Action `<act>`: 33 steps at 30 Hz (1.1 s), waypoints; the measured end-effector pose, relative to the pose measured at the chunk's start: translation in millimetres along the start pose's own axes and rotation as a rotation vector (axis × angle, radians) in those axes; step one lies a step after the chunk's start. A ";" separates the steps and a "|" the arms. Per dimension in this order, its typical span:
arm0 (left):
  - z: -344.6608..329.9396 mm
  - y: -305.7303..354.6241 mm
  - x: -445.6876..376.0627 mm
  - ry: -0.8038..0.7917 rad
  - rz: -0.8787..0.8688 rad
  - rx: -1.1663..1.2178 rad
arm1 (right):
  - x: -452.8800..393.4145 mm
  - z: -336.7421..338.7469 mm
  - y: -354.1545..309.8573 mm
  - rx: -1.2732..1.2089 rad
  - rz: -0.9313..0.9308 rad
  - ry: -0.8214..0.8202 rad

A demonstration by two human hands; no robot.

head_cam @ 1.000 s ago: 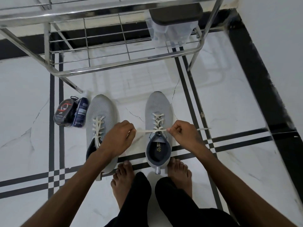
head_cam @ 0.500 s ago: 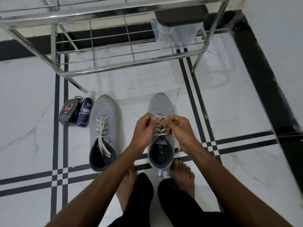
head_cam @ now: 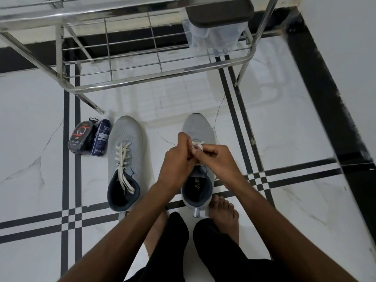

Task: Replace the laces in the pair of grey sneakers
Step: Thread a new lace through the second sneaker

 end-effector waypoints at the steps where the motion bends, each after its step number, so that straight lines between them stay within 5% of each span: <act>1: -1.5 1.9 -0.1 -0.020 0.001 0.000 | -1.3 2.9 -0.7 0.038 0.023 0.067; 8: 0.4 -26.8 1.0 -0.085 0.408 0.651 | -0.2 12.1 0.5 -0.012 0.047 0.173; 13: -2.1 -32.3 -1.9 -0.103 0.535 0.692 | 2.1 7.2 -14.5 0.543 0.321 -0.110; 16: -0.6 -31.1 -4.6 -0.087 0.538 0.682 | 4.0 4.4 -15.2 0.762 0.383 -0.120; 24: 5.7 -16.3 -6.9 -0.378 0.161 0.465 | 17.9 -7.5 -22.0 0.736 0.595 0.234; 29: 18.6 -16.0 -19.4 -0.265 0.075 0.135 | 21.2 -2.2 -19.5 0.769 0.544 0.250; 33: 49.0 -25.6 -16.4 -0.140 -0.059 -0.244 | 29.7 30.7 -0.2 0.738 0.326 0.308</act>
Point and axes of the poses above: each hand's wrist, its own x-axis away from the middle knuckle, its own z-axis out of the back of the hand, y = z × x, the point moved 5 cm from there along -x, towards the middle knuckle, and after that the axes turned 4 degrees about y, right-handed, at the moved point
